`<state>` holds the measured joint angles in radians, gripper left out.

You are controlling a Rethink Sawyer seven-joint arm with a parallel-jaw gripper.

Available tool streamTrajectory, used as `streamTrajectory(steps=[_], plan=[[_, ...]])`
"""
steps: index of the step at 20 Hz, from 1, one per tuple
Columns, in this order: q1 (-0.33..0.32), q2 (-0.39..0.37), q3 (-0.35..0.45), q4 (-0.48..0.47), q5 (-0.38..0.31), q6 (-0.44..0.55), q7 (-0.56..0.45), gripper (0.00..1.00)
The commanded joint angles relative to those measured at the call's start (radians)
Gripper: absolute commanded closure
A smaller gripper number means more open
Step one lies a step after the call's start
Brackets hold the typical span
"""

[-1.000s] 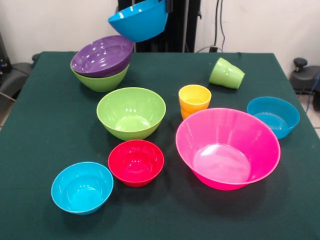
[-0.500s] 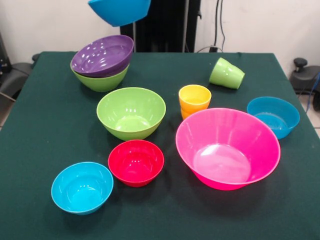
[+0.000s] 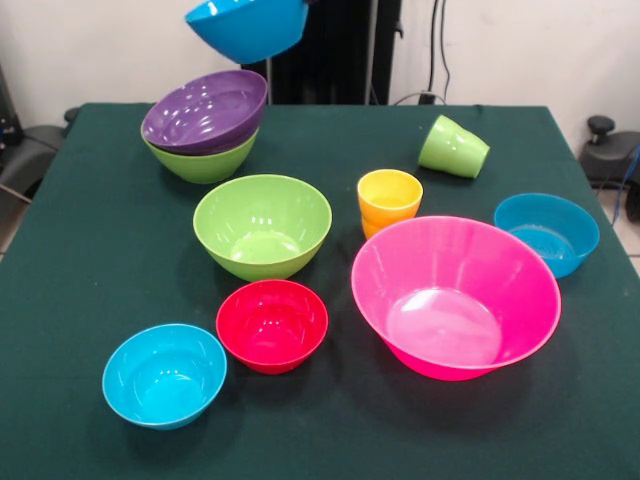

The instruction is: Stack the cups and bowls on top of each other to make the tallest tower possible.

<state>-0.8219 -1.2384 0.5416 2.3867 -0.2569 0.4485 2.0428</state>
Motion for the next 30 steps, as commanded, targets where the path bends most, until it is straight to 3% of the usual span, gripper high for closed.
streamTrajectory(steps=[1, 10, 20, 26, 30], plan=[[0.043, 0.183, -0.001, -0.056, -0.162, -0.060, -0.056, 1.00], [0.019, 0.258, -0.015, -0.100, -0.264, -0.087, -0.033, 1.00], [0.090, 0.338, -0.090, -0.157, -0.364, -0.145, 0.048, 1.00], [0.131, 0.372, -0.140, -0.188, -0.398, -0.163, 0.065, 1.00], [0.118, 0.351, -0.130, -0.174, -0.374, -0.149, 0.043, 1.00]])
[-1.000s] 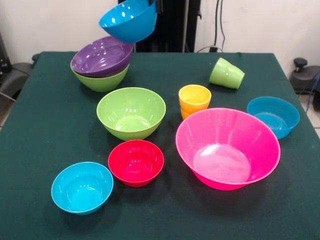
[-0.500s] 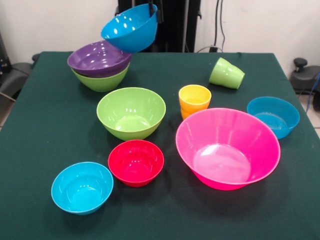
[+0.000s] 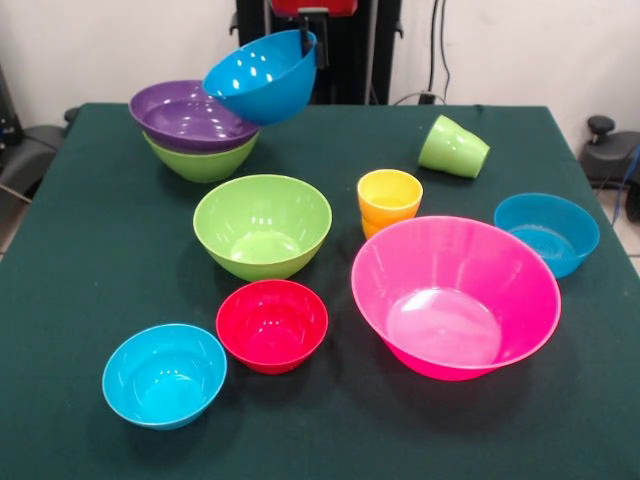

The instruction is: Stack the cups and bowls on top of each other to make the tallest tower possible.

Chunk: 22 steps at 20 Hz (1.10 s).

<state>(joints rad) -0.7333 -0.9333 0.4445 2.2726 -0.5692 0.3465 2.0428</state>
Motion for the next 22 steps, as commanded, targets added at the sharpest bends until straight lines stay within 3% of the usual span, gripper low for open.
streamTrajectory(steps=[1, 5, 9, 13, 17, 22], plan=[[0.028, 0.040, -0.031, -0.058, -0.058, -0.044, 0.038, 1.00], [0.003, -0.028, 0.015, -0.024, -0.005, -0.001, 0.008, 1.00], [-0.055, -0.216, 0.136, 0.046, 0.173, 0.139, -0.092, 1.00], [-0.072, -0.309, 0.179, 0.051, 0.274, 0.245, -0.167, 1.00], [-0.091, -0.336, 0.196, 0.050, 0.299, 0.283, -0.191, 1.00], [-0.117, -0.279, 0.195, 0.057, 0.235, 0.232, -0.160, 1.00]])
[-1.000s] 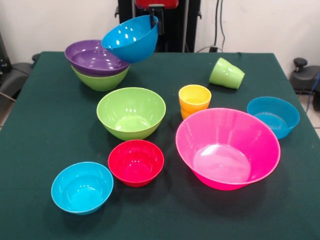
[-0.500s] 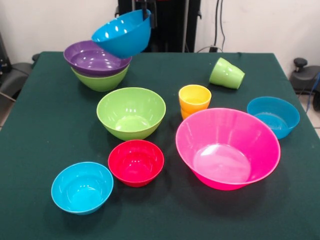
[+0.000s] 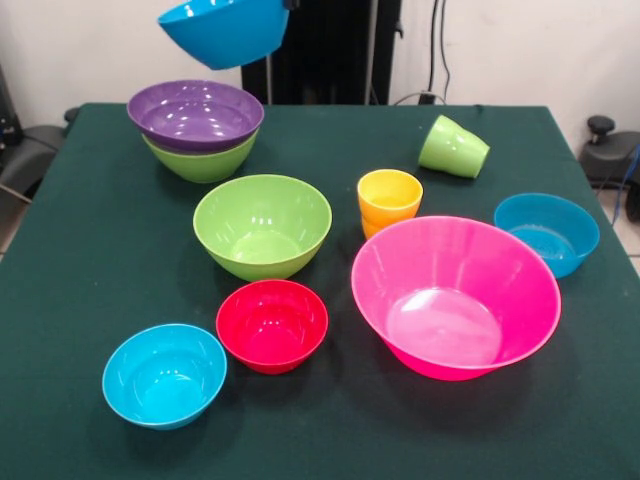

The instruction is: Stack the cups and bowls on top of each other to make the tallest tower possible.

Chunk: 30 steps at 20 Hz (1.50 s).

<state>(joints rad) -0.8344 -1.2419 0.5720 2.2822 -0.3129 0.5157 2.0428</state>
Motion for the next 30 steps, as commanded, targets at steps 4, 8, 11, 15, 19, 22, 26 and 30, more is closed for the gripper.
streamTrajectory(steps=[4, 8, 11, 15, 19, 22, 26, 30], plan=[[-0.030, 0.089, 0.055, 0.053, -0.080, 0.001, -0.125, 1.00], [-0.038, 0.147, 0.037, 0.044, -0.133, -0.041, -0.105, 1.00], [-0.049, 0.170, 0.033, 0.043, -0.157, -0.054, -0.097, 1.00], [-0.066, 0.186, 0.037, 0.040, -0.175, -0.055, -0.091, 1.00], [-0.077, 0.210, 0.033, 0.035, -0.203, -0.074, -0.078, 1.00], [-0.082, 0.225, 0.025, 0.035, -0.226, -0.093, -0.063, 1.00], [-0.096, 0.230, 0.026, 0.031, -0.244, -0.099, -0.062, 1.00], [-0.107, 0.249, 0.020, 0.019, -0.266, -0.107, -0.063, 1.00]])
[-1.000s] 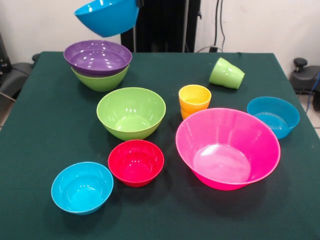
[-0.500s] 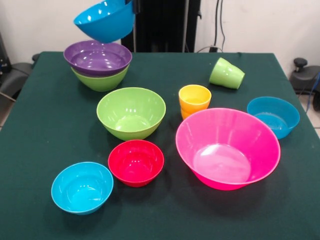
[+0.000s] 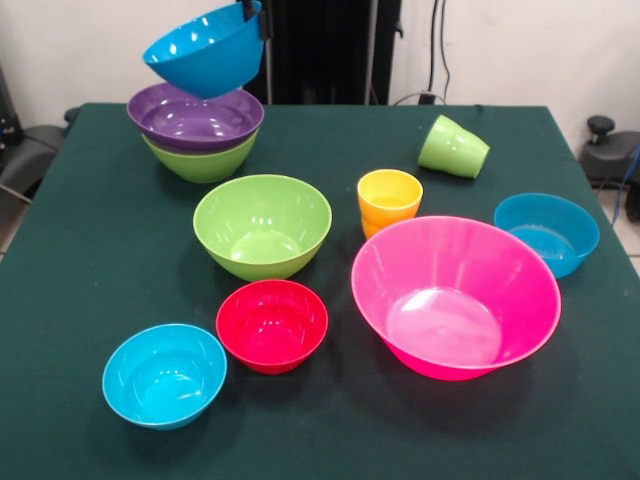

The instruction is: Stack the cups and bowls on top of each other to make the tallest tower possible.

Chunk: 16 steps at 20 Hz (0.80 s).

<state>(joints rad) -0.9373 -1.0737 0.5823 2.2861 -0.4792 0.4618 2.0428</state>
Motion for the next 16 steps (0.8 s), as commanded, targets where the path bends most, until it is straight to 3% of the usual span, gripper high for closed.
streamTrajectory(steps=[1, 10, 16], plan=[[-0.006, 0.088, 0.007, 0.012, -0.106, -0.058, -0.061, 1.00], [-0.025, 0.124, -0.003, -0.009, -0.150, -0.070, -0.051, 1.00], [-0.070, 0.131, 0.020, -0.016, -0.150, -0.048, -0.078, 1.00]])
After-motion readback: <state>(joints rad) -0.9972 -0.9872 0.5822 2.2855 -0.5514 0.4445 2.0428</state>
